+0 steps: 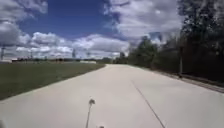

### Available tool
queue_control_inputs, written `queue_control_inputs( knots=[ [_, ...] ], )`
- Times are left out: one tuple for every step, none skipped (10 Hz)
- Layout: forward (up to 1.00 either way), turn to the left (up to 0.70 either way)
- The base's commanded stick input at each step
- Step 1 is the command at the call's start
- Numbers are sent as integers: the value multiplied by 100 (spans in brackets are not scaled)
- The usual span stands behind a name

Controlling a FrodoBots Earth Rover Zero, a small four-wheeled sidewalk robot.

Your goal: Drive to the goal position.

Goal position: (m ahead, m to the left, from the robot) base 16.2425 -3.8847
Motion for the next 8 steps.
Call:
queue_control_inputs(
  knots=[
    [100,0],
    [100,0],
    [100,0],
    [100,0],
    [100,0],
    [100,0],
    [100,0],
    [100,0]
  ],
)
